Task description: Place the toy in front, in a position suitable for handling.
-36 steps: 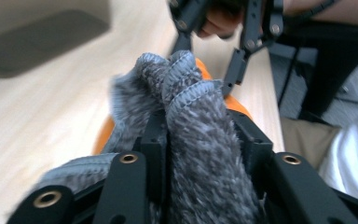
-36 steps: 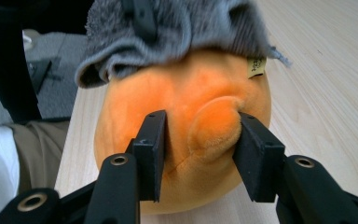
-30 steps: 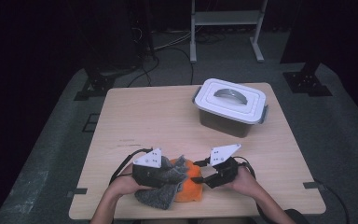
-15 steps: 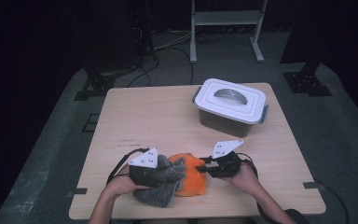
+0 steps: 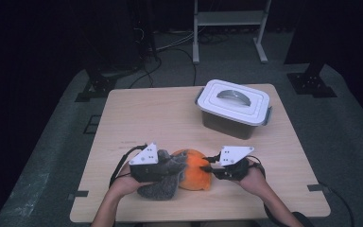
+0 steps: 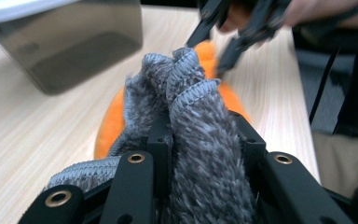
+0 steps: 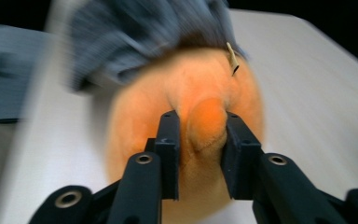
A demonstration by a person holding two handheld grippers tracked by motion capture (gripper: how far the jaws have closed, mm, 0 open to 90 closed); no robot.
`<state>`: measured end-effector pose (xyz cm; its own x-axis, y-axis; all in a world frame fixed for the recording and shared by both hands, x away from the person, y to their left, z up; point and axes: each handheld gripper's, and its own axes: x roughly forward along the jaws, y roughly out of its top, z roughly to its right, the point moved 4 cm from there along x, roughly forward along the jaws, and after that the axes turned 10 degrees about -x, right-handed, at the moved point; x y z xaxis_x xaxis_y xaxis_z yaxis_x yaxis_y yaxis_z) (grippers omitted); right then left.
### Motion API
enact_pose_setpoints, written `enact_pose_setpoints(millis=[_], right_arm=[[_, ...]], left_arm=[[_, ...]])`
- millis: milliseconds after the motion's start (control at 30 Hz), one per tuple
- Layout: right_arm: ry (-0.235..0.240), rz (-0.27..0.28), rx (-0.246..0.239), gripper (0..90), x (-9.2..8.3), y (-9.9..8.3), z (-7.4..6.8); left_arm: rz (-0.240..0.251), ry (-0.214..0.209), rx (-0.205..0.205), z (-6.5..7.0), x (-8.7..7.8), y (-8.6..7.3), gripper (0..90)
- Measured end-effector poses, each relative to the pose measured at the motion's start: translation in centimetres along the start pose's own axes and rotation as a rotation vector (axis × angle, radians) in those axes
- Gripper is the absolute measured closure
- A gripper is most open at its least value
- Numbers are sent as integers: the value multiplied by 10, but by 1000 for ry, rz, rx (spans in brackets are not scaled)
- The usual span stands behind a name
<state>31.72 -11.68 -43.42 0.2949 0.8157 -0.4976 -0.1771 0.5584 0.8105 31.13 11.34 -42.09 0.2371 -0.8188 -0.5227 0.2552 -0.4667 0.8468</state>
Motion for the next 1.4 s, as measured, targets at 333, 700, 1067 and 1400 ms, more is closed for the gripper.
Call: enact_pose_setpoints(millis=[333, 700, 1067, 1400], right_arm=[[55, 16, 140, 418, 4, -4, 5], [165, 103, 431, 695, 1, -4, 5], [36, 19, 96, 710, -3, 7, -11], [48, 29, 17, 538, -4, 12, -12]], left_arm=[[-78, -97, -1, 8, 10, -9, 655], [31, -151, 5, 14, -6, 7, 653], [41, -50, -2, 4, -10, 9, 647], [18, -88, -47, 1, 5, -2, 647]])
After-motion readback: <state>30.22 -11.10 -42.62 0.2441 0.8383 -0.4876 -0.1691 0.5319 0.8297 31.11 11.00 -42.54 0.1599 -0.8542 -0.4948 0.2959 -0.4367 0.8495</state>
